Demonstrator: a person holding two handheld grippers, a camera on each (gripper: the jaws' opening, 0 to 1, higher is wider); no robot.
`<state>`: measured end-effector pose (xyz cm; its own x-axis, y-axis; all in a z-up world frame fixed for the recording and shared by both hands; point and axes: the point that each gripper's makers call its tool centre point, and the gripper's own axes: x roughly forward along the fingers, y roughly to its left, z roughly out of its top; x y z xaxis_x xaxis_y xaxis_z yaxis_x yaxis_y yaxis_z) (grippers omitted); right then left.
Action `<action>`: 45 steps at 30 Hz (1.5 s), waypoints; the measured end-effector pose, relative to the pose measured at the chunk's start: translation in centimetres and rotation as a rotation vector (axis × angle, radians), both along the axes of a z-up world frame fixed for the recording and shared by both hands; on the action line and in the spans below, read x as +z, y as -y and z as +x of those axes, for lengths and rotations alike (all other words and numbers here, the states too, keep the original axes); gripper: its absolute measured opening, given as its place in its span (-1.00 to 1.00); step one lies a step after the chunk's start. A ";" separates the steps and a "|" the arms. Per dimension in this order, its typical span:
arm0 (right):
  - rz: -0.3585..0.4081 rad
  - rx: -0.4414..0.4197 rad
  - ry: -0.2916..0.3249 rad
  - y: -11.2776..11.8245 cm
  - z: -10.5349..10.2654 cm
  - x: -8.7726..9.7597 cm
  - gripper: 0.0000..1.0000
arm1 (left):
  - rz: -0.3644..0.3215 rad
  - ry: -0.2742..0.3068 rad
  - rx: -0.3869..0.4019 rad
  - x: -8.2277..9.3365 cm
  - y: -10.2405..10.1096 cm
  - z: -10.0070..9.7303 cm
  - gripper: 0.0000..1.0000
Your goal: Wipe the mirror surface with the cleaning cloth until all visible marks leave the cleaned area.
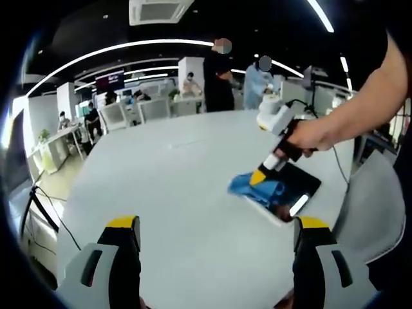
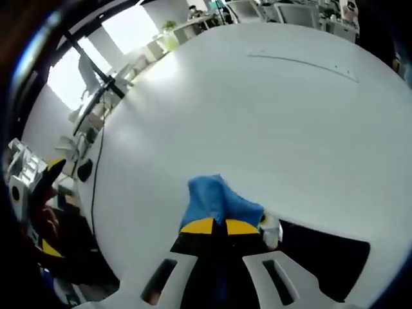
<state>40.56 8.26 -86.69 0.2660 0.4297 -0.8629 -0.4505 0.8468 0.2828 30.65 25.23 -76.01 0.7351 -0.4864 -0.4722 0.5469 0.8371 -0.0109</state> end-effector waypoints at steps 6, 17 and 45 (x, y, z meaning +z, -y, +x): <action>-0.012 -0.011 0.001 1.4 0.1 0.0 -1.00 | 0.000 0.001 0.004 0.0 -0.2 0.0 0.99; -0.026 -0.014 -0.004 2.4 0.5 -0.3 -1.00 | -0.001 0.007 0.005 0.1 0.1 0.2 0.99; -0.059 -0.042 0.008 5.1 0.3 0.0 -1.00 | 0.010 0.012 -0.004 0.6 0.3 0.0 0.99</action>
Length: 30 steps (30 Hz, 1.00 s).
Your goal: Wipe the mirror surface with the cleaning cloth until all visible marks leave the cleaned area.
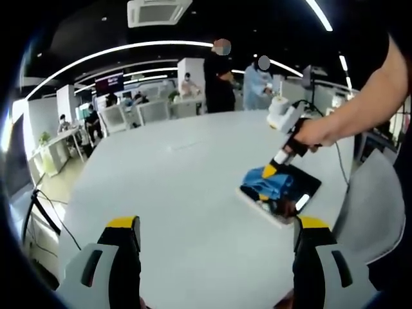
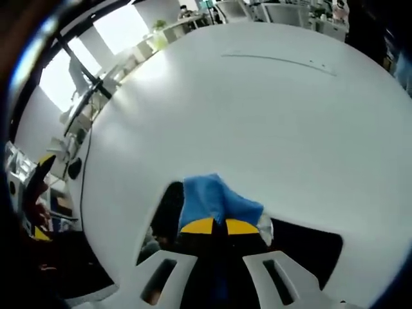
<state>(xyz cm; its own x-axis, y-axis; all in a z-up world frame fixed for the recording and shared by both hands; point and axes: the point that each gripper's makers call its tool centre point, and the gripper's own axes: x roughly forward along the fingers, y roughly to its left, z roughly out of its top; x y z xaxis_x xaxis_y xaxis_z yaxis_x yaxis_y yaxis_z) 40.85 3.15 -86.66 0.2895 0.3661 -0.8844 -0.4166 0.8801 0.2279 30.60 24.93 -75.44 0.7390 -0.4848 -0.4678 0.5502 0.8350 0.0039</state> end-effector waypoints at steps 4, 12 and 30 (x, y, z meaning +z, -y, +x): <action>-0.007 0.011 0.016 -0.1 -0.2 0.0 -1.00 | 0.004 0.001 0.003 0.2 -0.2 -0.1 0.99; -0.013 0.023 0.013 0.2 -1.9 0.0 -1.00 | 0.002 0.001 -0.004 0.3 0.2 -0.1 0.99; 0.018 0.030 -0.017 0.0 -5.4 -0.1 -1.00 | 0.000 0.009 -0.009 0.5 1.2 0.0 0.99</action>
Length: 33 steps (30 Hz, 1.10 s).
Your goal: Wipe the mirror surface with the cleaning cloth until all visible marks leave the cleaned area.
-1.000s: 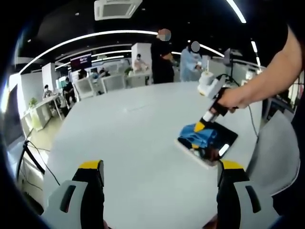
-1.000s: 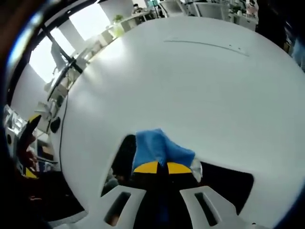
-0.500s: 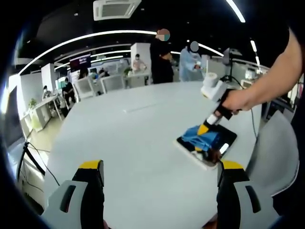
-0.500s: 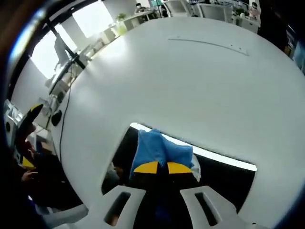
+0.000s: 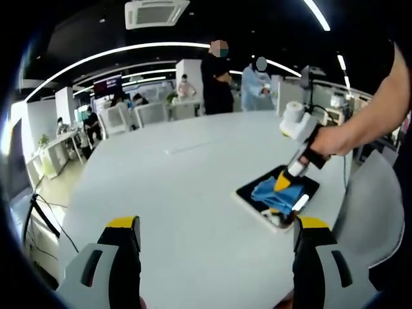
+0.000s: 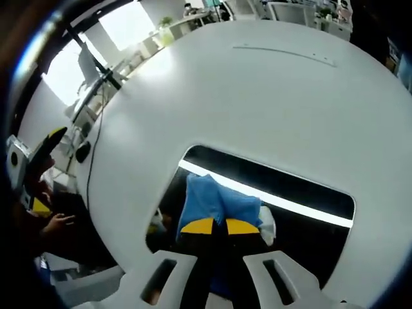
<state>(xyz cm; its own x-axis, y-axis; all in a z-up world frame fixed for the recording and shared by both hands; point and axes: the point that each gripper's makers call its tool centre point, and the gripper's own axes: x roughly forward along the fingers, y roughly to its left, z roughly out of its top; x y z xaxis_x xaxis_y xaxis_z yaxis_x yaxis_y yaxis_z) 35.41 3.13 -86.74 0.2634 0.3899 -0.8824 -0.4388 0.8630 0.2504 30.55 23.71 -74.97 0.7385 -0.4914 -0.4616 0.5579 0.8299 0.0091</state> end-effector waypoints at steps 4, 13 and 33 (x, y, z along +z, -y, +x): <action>0.014 -0.009 -0.011 -0.1 -0.9 0.1 -1.00 | 0.004 -0.001 -0.002 0.0 0.0 -0.2 0.99; 0.033 -0.006 -0.022 -0.2 -2.8 0.1 -1.00 | 0.002 0.002 -0.004 -0.1 0.3 0.0 0.99; 0.057 0.015 -0.052 -0.3 -6.1 0.2 -1.00 | 0.000 0.002 -0.011 -0.2 0.5 -0.4 0.99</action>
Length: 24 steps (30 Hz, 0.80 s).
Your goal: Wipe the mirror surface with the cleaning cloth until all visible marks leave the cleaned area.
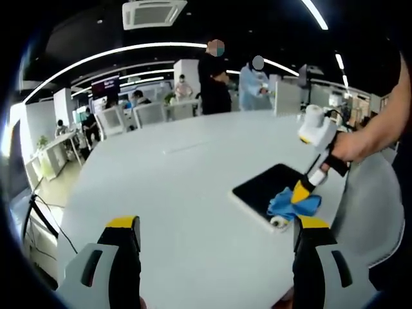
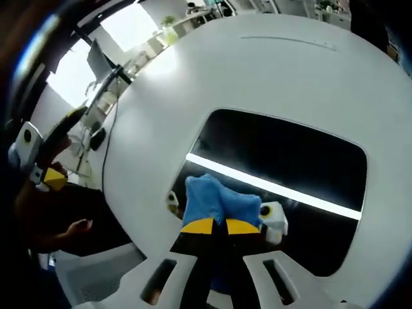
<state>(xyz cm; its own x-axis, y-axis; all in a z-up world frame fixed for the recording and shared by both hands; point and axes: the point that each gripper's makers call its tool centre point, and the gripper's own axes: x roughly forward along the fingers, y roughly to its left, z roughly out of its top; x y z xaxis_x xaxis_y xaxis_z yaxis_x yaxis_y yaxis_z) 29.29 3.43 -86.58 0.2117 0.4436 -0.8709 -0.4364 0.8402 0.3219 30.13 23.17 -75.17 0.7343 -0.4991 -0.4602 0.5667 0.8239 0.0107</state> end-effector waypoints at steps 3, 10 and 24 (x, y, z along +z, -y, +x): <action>0.001 0.001 -0.007 0.0 -0.2 0.0 -1.00 | -0.001 0.003 0.002 0.1 -0.1 0.0 0.99; -0.040 0.073 0.028 -0.3 -0.6 0.0 -1.00 | 0.000 0.002 0.009 0.0 -0.2 -0.1 0.99; -0.018 0.059 0.012 0.1 -0.5 -0.1 -1.00 | -0.024 -0.005 0.021 0.4 0.1 0.0 0.99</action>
